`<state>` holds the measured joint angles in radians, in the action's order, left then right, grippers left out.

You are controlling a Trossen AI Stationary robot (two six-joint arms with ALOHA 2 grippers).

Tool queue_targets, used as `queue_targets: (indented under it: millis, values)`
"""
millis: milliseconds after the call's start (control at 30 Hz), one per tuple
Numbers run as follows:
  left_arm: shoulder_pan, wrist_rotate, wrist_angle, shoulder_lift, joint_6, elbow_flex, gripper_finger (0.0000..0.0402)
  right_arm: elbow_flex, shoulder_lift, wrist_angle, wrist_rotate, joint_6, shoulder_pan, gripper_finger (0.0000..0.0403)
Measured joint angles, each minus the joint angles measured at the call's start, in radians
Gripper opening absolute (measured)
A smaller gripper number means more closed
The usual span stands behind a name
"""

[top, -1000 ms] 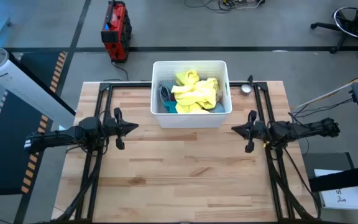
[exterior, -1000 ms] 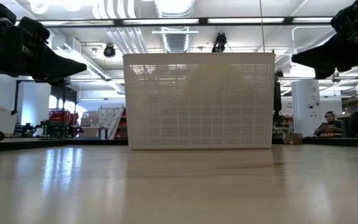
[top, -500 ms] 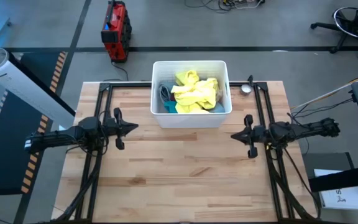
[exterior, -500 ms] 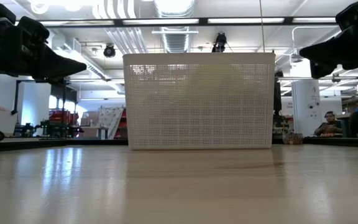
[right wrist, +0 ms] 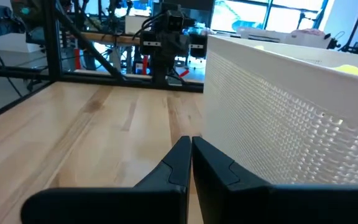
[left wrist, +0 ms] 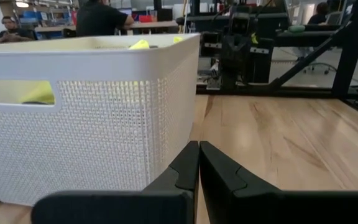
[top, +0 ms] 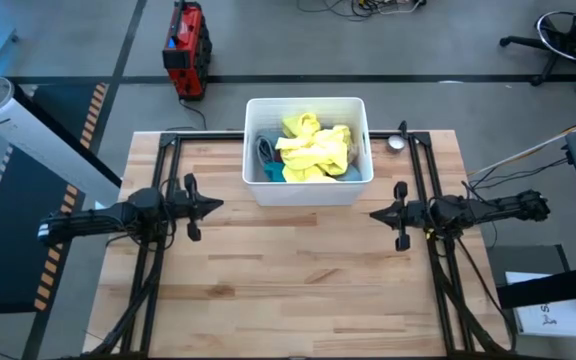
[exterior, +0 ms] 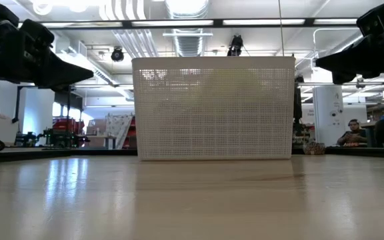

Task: Sort clothes
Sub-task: Return to Home Position

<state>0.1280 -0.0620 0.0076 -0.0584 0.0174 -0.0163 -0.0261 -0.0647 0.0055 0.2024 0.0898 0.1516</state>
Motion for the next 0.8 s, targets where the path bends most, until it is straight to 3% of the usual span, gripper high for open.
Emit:
queue_targets:
  millis: [433,667,800]
  values:
    - [0.000,-0.001,0.063,-0.049,-0.041,0.004,0.0000,0.000,-0.002,0.001,0.004,-0.001,0.000,0.0000]
    - [0.000,0.006,0.122,0.015,-0.037,0.003,0.0000,-0.001,-0.002,0.005,0.007,-0.003,0.000,0.0000]
    - [-0.001,0.071,0.088,0.049,-0.038,0.002,0.0000,-0.002,-0.002,0.003,0.007,0.000,0.000,0.0000]
